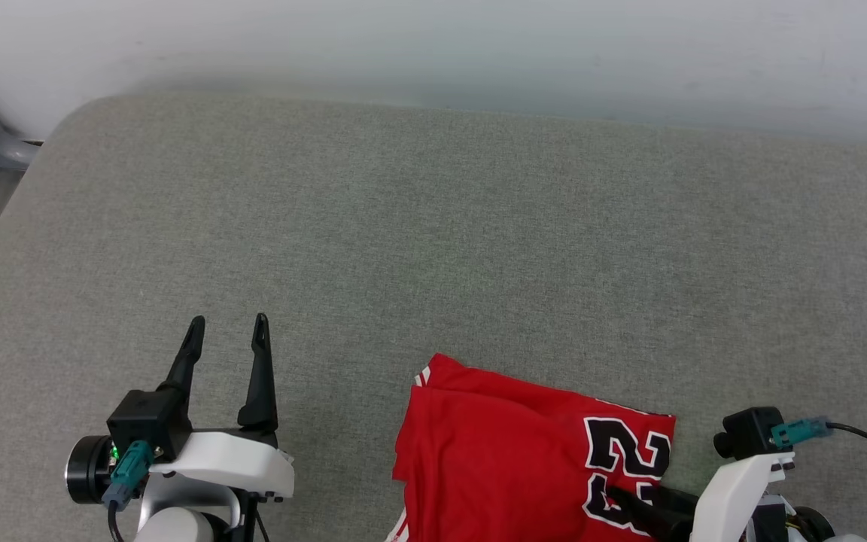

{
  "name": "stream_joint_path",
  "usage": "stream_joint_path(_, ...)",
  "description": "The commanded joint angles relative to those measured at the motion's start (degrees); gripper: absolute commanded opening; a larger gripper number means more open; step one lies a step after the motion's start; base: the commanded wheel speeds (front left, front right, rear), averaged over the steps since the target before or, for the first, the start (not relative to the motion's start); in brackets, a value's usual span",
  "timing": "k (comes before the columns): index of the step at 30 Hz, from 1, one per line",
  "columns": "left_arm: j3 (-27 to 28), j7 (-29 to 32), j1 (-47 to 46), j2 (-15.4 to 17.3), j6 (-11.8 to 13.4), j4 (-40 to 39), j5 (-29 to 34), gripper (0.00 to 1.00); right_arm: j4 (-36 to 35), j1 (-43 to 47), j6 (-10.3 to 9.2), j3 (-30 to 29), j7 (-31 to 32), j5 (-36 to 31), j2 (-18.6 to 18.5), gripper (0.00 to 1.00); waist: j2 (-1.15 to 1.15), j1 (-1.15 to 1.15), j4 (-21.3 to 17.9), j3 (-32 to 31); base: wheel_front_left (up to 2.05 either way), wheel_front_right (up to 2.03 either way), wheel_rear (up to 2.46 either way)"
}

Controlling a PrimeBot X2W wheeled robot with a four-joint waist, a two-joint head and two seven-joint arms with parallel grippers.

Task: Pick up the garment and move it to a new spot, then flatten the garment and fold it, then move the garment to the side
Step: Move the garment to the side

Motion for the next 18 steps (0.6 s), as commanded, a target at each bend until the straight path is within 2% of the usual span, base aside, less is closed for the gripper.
stream_joint_path(1,0.5,-0.3,-0.4,-0.7,-0.5,0.2,0.5,1.00,2.4,0.5,-0.12,1.6,0.6,0.1,0.3,0.32,0.00,0.00,-0.1,0.1,0.00,0.00,0.00)
stream_joint_path(2,0.8,-0.3,-0.4,-0.9,-0.6,0.2,0.7,1.00,2.9,0.4,-0.12,1.8,0.5,0.3,0.3,0.10,0.00,0.00,-0.2,0.2,0.00,0.00,0.00)
stream_joint_path(3,1.0,-0.3,-0.5,-1.1,-0.9,0.4,1.0,1.00,3.1,0.1,-0.11,2.1,0.4,0.5,0.4,0.00,0.00,0.00,-0.2,0.2,0.00,0.00,0.00)
stream_joint_path(11,2.6,-0.3,0.4,-2.0,-2.2,1.2,2.3,1.00,2.5,-2.9,-0.11,3.2,-2.4,0.3,-1.1,0.00,0.00,0.00,-1.8,-1.7,0.00,0.00,0.00)
stream_joint_path(18,3.8,-0.2,2.0,-2.1,-2.7,0.0,3.4,1.00,1.6,-5.0,-0.11,2.1,-2.9,-1.0,-3.5,0.00,0.00,0.00,-6.8,-3.5,0.00,0.00,0.00)
